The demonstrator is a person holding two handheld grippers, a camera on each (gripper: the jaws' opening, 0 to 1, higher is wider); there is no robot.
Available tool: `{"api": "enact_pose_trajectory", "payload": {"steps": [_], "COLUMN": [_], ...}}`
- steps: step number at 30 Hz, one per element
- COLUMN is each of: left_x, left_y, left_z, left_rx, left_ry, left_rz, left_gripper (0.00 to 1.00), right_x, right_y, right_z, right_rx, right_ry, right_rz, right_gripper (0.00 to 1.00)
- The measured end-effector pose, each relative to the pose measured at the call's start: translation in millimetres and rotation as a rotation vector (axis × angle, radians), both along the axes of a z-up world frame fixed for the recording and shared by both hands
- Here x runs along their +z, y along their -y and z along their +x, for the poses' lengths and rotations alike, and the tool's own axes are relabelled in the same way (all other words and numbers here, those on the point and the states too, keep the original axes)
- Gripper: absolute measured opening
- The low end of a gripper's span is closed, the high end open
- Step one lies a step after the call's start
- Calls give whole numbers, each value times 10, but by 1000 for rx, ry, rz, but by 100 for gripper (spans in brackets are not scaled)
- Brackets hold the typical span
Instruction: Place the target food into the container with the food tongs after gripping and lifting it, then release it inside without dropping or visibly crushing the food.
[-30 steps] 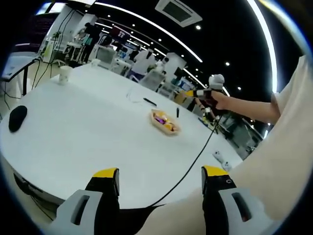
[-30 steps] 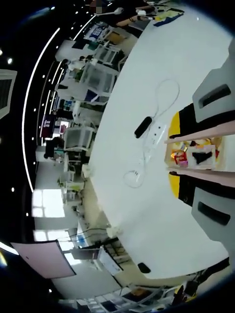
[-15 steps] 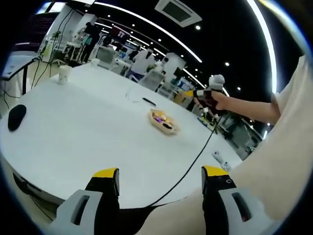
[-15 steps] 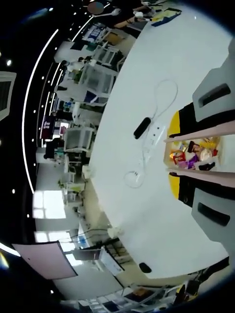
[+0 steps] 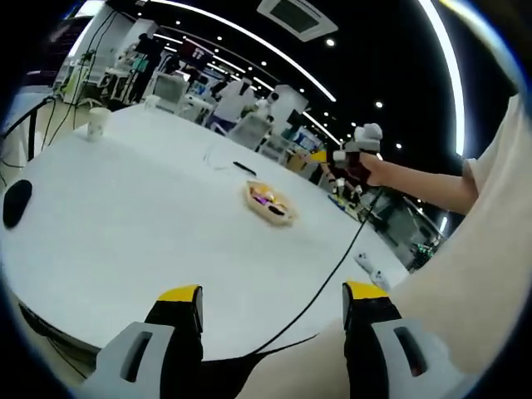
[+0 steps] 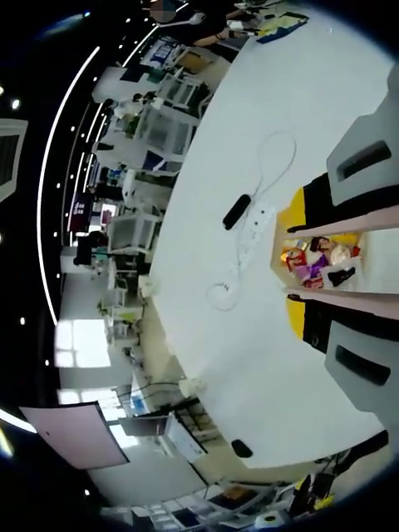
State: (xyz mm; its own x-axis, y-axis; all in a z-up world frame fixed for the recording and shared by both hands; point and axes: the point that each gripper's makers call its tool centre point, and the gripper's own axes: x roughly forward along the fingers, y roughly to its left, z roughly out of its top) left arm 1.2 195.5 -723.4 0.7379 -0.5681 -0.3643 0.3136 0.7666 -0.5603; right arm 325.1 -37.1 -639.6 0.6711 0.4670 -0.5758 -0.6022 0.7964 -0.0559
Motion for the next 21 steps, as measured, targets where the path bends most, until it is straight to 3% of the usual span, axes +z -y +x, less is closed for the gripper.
{"api": "enact_pose_trajectory", "payload": {"steps": [14, 21], "left_x": [2, 29], "left_y": [101, 215], "left_z": [77, 191], "left_rx": [-72, -155], "left_ry": [-9, -5], "left_rz": [-8, 8], "left_gripper": [69, 68], "right_x": [34, 150], "right_y": [-10, 48], "right_z": [-392, -575], "right_rx": [2, 9], "right_ry": [-6, 16], "right_rz": [59, 106], "right_gripper": [29, 29]}}
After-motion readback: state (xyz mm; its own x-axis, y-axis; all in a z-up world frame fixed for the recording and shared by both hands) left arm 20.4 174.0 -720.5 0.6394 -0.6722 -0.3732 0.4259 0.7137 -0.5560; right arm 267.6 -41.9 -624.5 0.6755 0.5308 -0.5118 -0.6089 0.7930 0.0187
